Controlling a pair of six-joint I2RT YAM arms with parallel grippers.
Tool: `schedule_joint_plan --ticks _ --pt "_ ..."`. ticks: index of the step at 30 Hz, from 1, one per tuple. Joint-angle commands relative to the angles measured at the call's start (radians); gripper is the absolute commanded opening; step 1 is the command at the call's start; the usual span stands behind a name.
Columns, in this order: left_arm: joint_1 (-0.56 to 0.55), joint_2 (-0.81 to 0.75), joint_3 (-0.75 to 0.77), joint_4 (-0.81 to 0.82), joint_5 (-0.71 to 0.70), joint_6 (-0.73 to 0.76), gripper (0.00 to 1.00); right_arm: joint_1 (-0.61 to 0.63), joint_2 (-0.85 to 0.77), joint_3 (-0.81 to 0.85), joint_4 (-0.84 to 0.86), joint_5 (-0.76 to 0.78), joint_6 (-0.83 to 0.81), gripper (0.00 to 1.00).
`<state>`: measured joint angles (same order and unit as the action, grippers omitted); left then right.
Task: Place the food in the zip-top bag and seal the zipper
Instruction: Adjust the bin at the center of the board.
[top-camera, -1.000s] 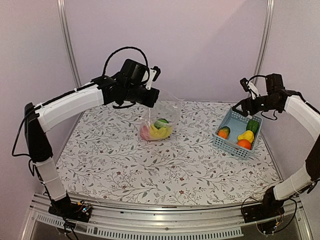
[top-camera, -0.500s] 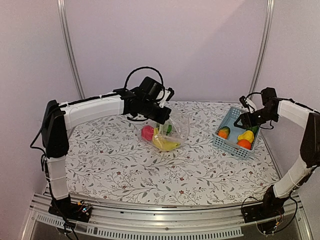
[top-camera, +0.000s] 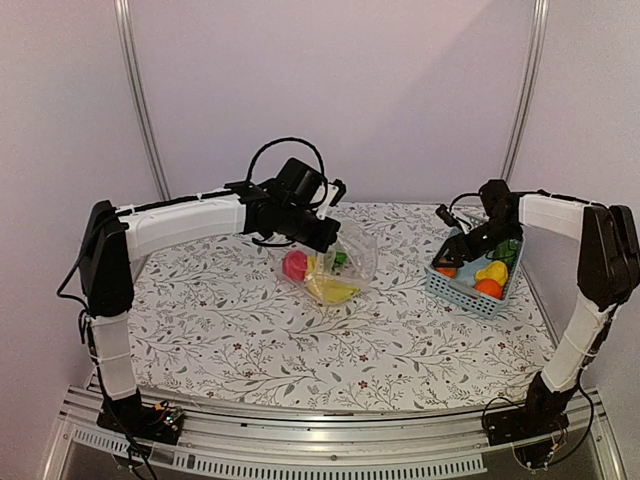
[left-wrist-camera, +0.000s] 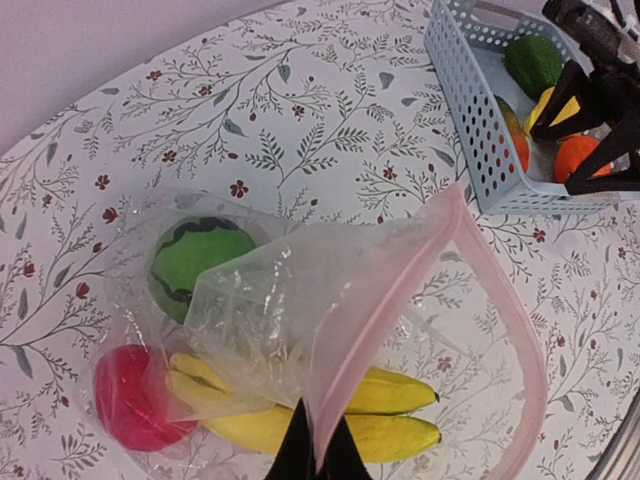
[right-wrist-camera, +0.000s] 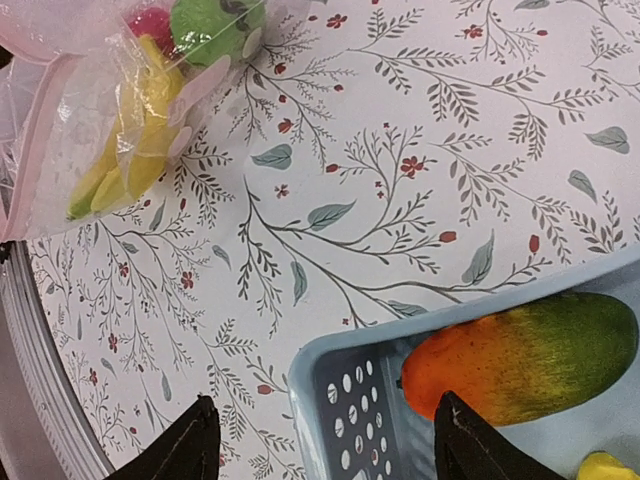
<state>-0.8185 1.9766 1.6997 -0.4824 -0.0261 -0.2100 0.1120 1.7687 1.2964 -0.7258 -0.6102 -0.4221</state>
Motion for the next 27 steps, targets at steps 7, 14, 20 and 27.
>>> schedule_joint_plan --ticks 7,14,20,27 --pt "-0.005 -0.042 -0.031 0.031 -0.008 -0.007 0.0 0.122 0.06 0.005 -0.083 -0.013 -0.109 0.66" --pt "-0.006 -0.032 -0.036 0.047 0.005 -0.018 0.0 0.204 -0.026 -0.087 -0.216 -0.064 -0.317 0.54" --pt "-0.005 -0.016 -0.021 0.048 0.01 -0.016 0.0 0.203 -0.114 -0.196 -0.282 0.079 -0.426 0.51" --pt "-0.005 0.001 -0.004 0.049 0.012 -0.013 0.0 0.135 -0.173 -0.055 -0.387 -0.145 -0.424 0.61"
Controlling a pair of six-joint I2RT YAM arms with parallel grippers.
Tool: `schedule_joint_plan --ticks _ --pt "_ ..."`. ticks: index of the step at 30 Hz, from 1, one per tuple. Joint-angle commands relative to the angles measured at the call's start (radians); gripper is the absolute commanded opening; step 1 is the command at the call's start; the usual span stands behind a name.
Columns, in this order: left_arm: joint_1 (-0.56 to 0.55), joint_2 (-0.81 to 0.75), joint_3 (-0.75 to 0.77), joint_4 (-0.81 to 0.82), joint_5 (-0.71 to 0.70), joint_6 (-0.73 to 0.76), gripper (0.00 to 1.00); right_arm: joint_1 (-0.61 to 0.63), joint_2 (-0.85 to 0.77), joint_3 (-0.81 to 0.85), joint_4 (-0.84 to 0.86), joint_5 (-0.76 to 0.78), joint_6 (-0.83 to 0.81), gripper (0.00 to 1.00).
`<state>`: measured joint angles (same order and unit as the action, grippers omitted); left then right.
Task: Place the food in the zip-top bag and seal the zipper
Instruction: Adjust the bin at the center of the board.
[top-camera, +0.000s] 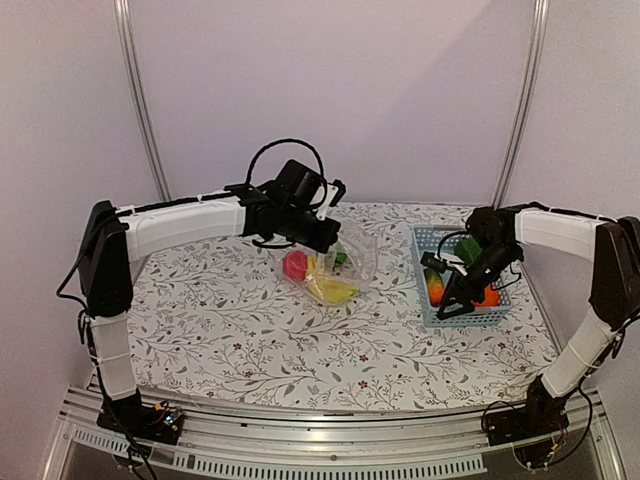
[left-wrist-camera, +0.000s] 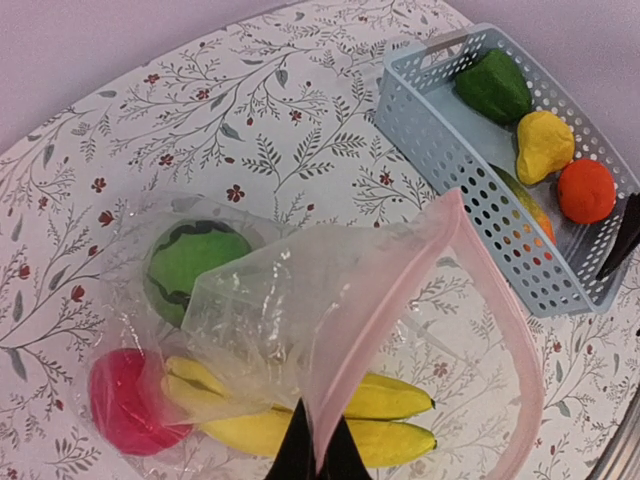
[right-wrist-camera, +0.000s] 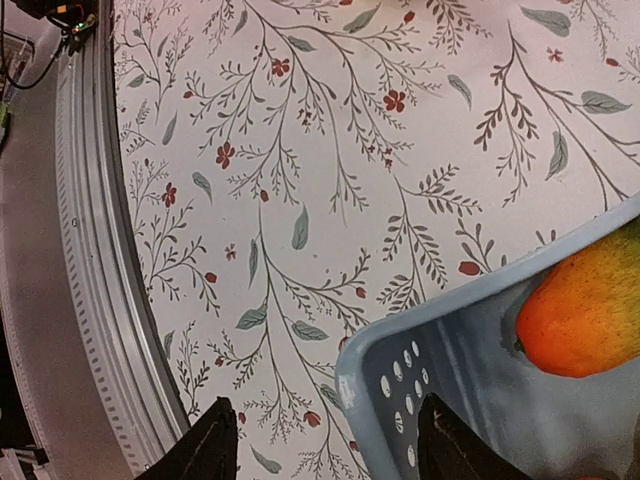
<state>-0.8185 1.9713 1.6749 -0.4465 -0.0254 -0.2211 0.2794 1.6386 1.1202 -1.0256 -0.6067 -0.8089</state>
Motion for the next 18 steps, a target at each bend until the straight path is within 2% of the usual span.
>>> schedule_joint_plan --ticks 1,5,13,18 --pt "-0.005 0.009 0.023 0.013 0.014 -0.004 0.0 -0.038 -0.043 0.149 -0.096 -0.18 -0.036 0.61" --pt "-0.005 0.008 0.025 0.006 0.018 -0.001 0.0 -0.067 -0.018 0.224 -0.043 -0.196 0.033 0.62" --pt "-0.005 -0.008 0.013 0.004 0.007 0.004 0.0 -0.121 0.065 0.237 0.227 0.077 0.307 0.62" --pt "-0.006 -0.005 0.021 -0.009 0.005 0.007 0.0 -0.122 0.146 0.236 0.257 0.081 0.386 0.62"
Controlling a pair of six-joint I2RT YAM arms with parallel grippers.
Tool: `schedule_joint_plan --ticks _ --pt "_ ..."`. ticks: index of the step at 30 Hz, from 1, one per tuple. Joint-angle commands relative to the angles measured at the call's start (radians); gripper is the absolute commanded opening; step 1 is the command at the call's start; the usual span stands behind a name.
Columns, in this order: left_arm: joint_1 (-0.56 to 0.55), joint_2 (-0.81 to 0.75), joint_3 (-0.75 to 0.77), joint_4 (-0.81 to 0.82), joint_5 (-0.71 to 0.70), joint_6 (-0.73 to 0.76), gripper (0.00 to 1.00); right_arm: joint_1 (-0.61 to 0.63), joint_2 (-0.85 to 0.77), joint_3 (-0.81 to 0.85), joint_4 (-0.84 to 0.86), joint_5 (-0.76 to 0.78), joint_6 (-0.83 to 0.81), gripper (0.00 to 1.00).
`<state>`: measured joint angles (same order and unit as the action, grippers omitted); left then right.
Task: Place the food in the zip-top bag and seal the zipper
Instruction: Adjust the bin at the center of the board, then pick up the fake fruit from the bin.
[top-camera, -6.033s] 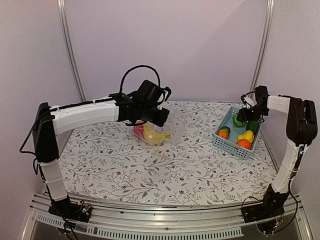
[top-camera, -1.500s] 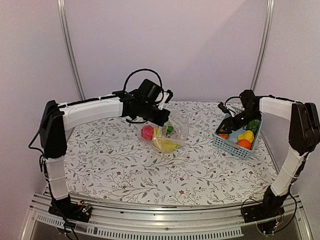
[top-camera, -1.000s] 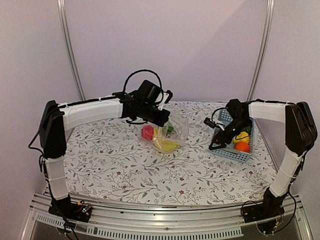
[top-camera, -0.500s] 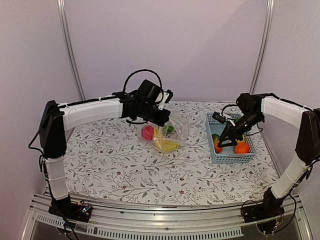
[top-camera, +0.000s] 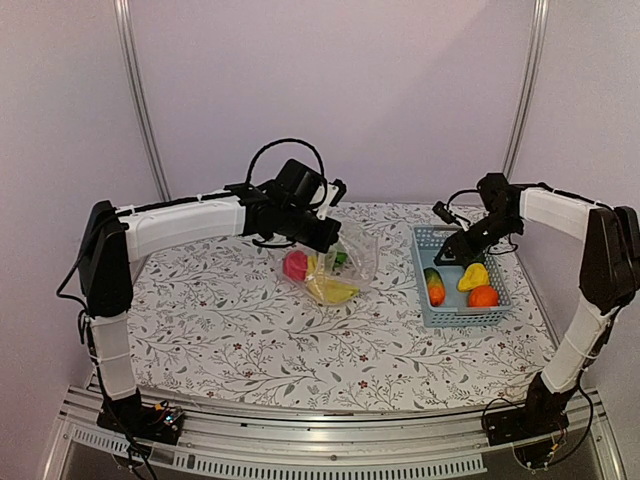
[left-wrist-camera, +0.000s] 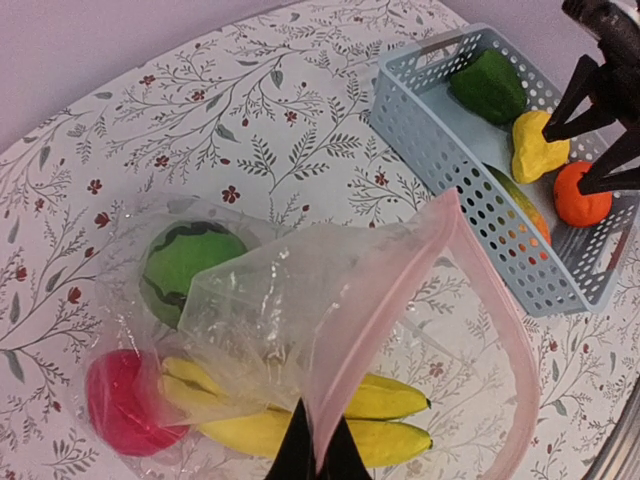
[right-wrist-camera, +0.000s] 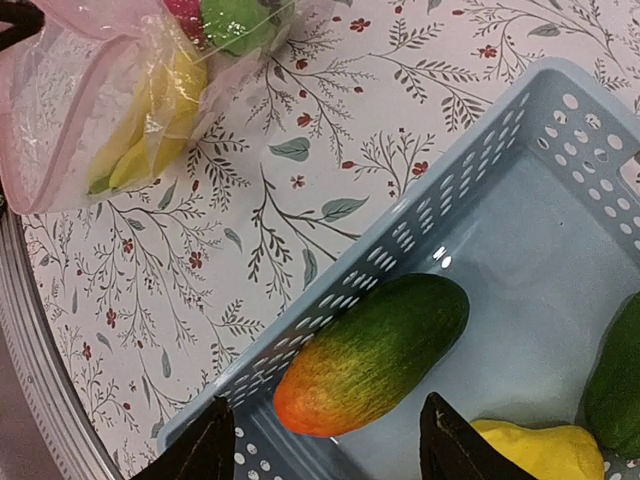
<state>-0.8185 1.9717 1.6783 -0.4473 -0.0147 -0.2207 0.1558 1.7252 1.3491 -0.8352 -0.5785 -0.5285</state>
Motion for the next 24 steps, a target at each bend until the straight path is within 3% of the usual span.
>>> schedule_joint_plan --ticks 1,24 --pt "-0.005 -0.004 0.022 -0.012 -0.006 0.008 0.0 0.002 0.076 0.008 0.07 0.057 0.116 0.62" --pt "-0.005 0.013 0.052 -0.037 0.0 0.002 0.0 0.001 0.288 0.006 0.065 0.101 0.206 0.73"
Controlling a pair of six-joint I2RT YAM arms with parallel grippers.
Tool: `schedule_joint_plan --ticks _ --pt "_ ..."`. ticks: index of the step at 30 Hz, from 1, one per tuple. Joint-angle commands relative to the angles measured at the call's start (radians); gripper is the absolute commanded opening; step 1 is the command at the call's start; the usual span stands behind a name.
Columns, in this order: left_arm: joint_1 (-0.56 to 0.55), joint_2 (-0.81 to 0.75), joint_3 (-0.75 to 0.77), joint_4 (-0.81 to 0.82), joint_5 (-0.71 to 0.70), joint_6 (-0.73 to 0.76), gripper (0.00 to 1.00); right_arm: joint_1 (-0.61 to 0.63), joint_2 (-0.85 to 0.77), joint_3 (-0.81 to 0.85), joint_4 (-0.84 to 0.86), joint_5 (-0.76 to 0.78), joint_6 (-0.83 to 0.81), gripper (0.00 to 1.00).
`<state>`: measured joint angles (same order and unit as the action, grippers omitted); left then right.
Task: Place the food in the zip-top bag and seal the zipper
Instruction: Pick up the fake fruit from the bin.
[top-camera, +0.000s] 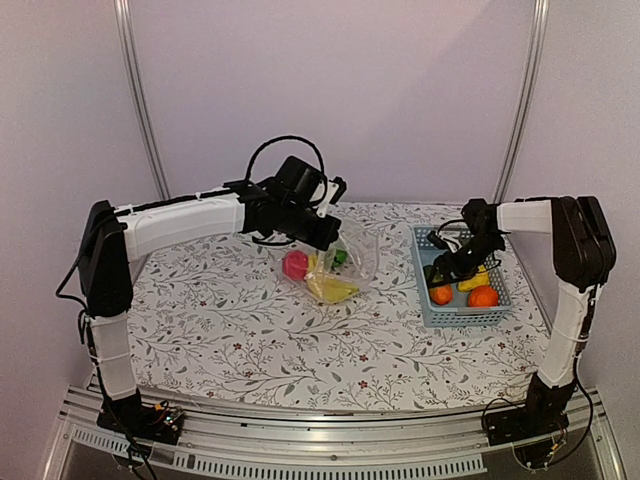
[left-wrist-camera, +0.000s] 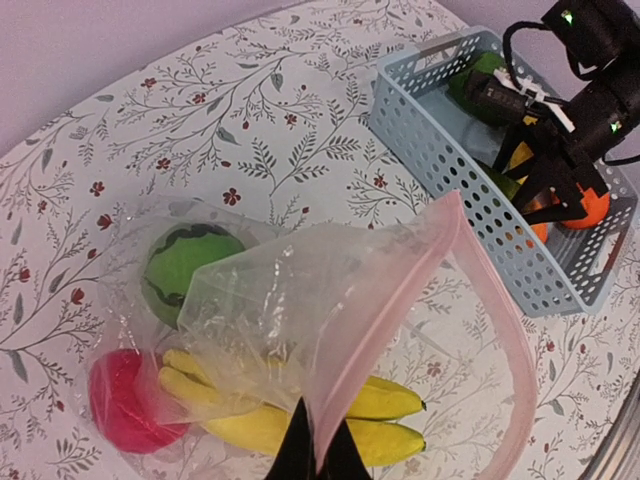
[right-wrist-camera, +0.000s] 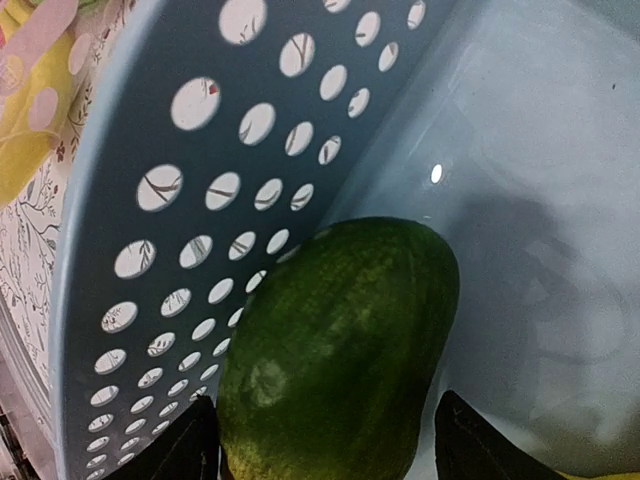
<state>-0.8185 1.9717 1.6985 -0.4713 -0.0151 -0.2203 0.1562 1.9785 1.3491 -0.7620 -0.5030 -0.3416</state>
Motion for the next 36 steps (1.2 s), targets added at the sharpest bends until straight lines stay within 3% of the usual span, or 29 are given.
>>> schedule_joint_plan --ticks 1,13,17,30,36 --pt "-0.004 0.014 0.032 -0.012 0.003 0.001 0.0 0.0 0.039 0.008 -0.013 0.019 0.021 0.72" --pt "-0.006 0.04 0.047 0.003 0.007 -0.012 0.0 -0.041 -0.086 0.009 -0.003 0.017 0.016 0.51" --pt "-0.005 0.068 0.097 0.002 0.033 -0.011 0.0 -0.055 -0.166 0.002 0.003 0.025 0.007 0.48" --pt "-0.004 0.13 0.191 0.024 0.068 -0.07 0.0 -0.054 -0.432 -0.035 0.101 -0.207 -0.028 0.42" --pt "-0.005 0.13 0.193 0.064 0.114 -0.131 0.0 0.032 -0.501 -0.037 0.139 -0.317 -0.005 0.42"
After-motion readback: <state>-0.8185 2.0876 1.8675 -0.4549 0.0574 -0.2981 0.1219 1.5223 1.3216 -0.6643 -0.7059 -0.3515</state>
